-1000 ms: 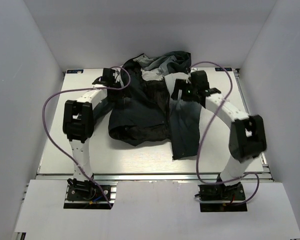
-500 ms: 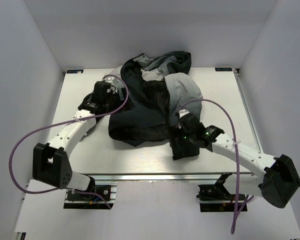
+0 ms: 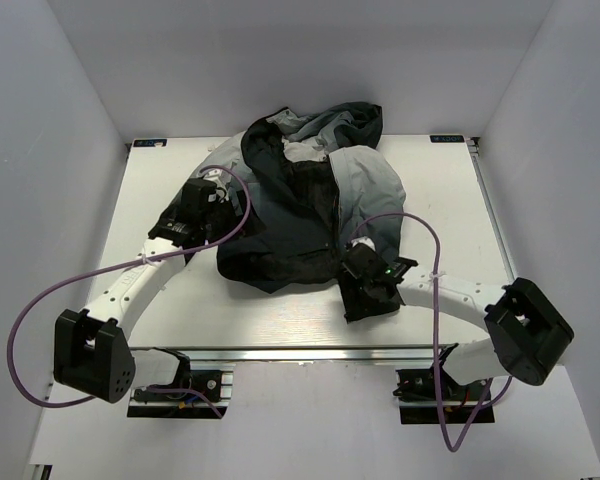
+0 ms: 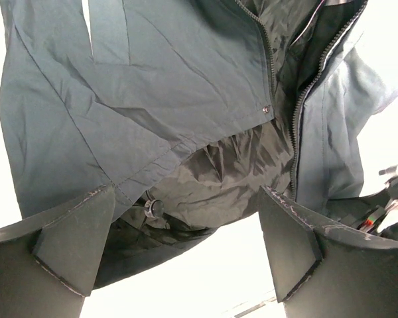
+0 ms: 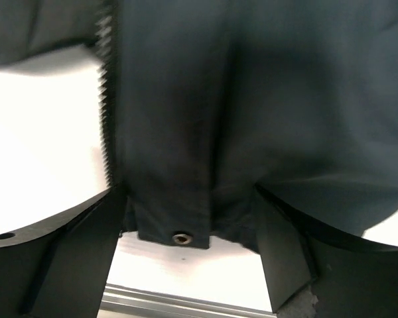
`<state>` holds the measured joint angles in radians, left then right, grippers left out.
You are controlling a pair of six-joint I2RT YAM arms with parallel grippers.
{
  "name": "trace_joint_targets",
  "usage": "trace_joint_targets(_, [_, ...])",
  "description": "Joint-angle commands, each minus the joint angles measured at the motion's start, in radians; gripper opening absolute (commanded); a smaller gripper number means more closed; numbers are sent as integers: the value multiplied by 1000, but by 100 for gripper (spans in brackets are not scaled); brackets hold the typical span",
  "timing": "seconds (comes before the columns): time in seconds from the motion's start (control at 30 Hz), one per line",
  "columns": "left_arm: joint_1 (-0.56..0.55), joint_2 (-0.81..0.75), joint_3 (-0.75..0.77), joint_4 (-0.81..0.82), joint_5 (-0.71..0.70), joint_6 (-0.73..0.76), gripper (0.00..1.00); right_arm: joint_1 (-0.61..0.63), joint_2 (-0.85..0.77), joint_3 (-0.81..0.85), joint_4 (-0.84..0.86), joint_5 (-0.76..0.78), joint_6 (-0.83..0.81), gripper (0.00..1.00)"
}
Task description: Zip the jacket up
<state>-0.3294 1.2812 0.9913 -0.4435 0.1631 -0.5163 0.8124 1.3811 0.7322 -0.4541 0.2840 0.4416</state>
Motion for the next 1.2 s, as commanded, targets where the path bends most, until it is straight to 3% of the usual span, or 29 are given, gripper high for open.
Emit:
trace_joint_targets(0.0, [-3, -37, -14, -3, -17, -5, 98, 50, -5, -25, 51, 23, 23, 81])
trace_joint_targets(0.23, [-10, -33, -11, -11, -20, -5, 98, 114, 56, -45, 25, 87, 120, 83])
trace_joint_targets(0.4, [-11, -31, -6, -9, -25, -5, 98, 116, 56, -68, 29, 123, 172, 71])
trace_joint_targets(0.67, [-16, -29, 4, -8, -11, -2, 98, 114, -40, -93, 104, -12, 89, 84])
trace_joint_targets(0.87, [-19, -34, 1, -3, -5, -1, 98, 113, -120, -131, 137, -81, 63, 85])
trace_joint_targets(1.17, [-25, -33, 4, 2, 4, -1, 98, 59, -143, -180, 170, -51, 85, 75])
